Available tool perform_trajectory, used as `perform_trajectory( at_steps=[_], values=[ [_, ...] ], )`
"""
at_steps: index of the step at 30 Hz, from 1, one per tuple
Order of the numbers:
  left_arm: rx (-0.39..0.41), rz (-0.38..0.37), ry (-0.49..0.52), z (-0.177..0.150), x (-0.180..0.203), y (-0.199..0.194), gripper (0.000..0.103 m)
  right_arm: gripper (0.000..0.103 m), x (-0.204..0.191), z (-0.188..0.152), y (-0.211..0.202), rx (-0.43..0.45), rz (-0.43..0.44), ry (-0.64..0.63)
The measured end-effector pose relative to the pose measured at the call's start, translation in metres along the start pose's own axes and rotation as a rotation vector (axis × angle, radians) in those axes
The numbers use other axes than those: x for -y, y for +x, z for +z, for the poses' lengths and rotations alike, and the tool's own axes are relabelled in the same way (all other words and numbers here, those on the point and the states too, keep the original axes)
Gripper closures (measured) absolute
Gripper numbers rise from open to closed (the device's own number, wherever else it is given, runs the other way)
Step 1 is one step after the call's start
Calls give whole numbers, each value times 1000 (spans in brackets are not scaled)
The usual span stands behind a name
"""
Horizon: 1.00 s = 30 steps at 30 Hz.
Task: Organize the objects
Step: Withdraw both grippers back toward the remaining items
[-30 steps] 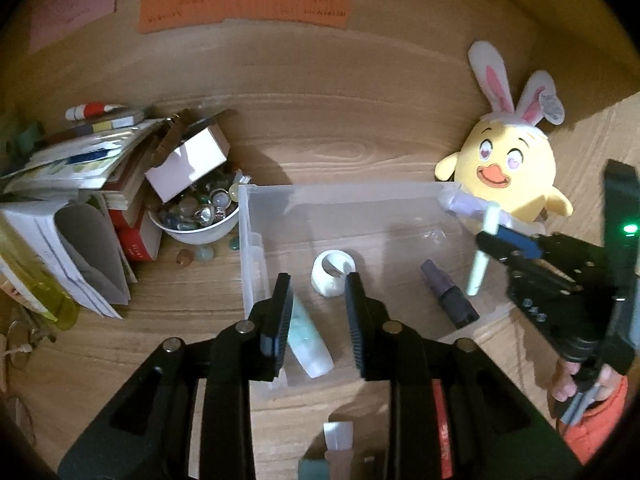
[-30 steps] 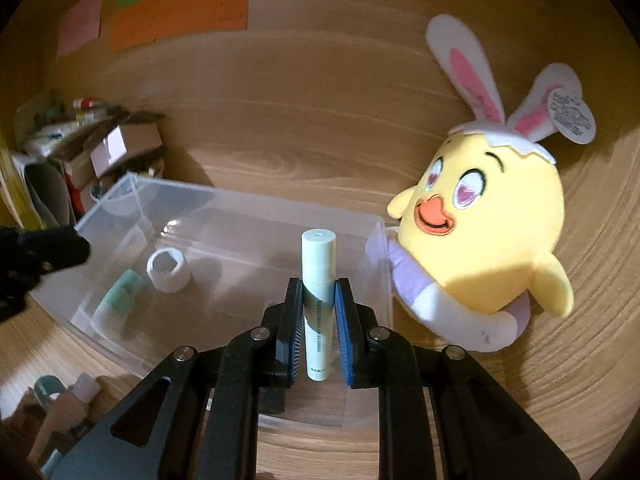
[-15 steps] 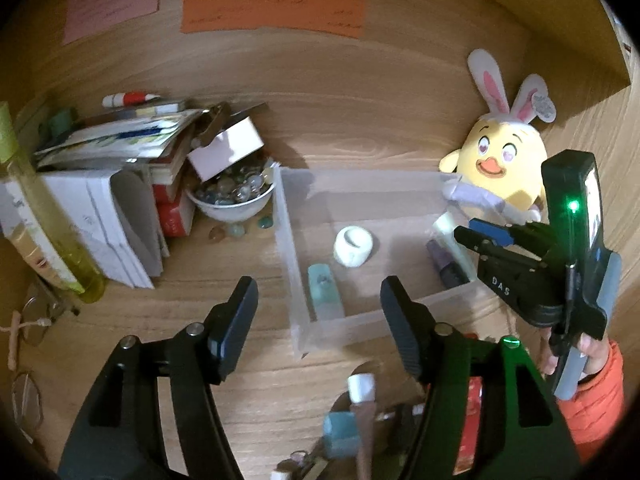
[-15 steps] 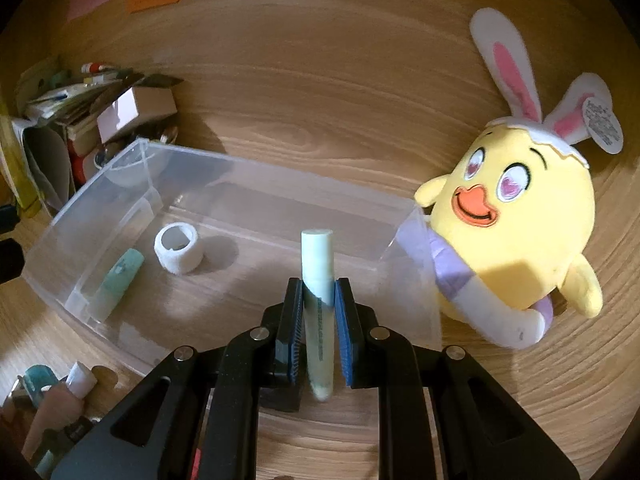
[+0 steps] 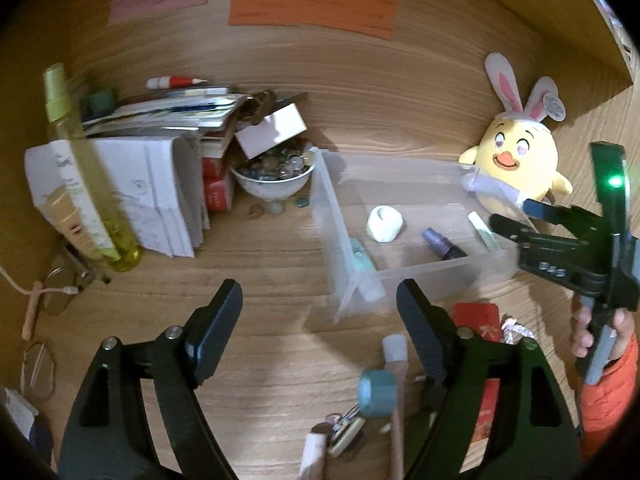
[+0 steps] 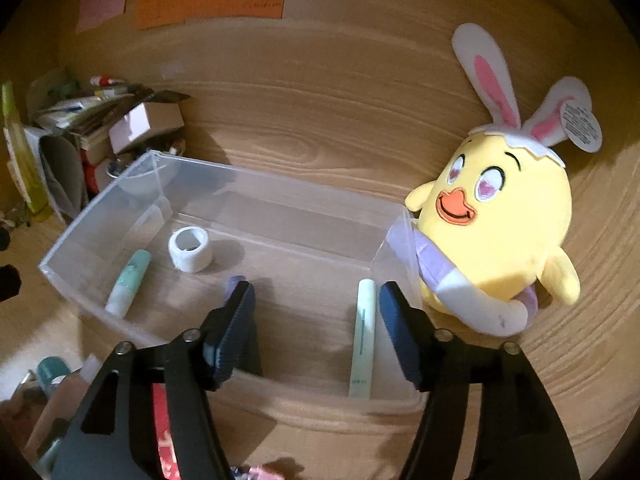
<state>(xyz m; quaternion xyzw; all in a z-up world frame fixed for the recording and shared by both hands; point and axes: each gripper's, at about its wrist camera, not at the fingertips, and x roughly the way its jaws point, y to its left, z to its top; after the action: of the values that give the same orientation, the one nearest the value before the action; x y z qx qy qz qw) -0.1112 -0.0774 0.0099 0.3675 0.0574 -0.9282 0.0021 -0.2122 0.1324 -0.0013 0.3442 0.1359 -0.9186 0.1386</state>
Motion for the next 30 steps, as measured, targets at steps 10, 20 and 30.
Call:
perform_trajectory(
  at_steps=[10,20,30],
  values=[
    [-14,66,26,-29,-9,-17,17,23,4,-23,-49,60,58,21],
    [-52,71,-6,-62,-18,-23,17,23,10,-60,-65,17,73,57],
    [-125,57,-29,-94,-28,-19,17,23,5,-97,-58,-39,62,98]
  ],
)
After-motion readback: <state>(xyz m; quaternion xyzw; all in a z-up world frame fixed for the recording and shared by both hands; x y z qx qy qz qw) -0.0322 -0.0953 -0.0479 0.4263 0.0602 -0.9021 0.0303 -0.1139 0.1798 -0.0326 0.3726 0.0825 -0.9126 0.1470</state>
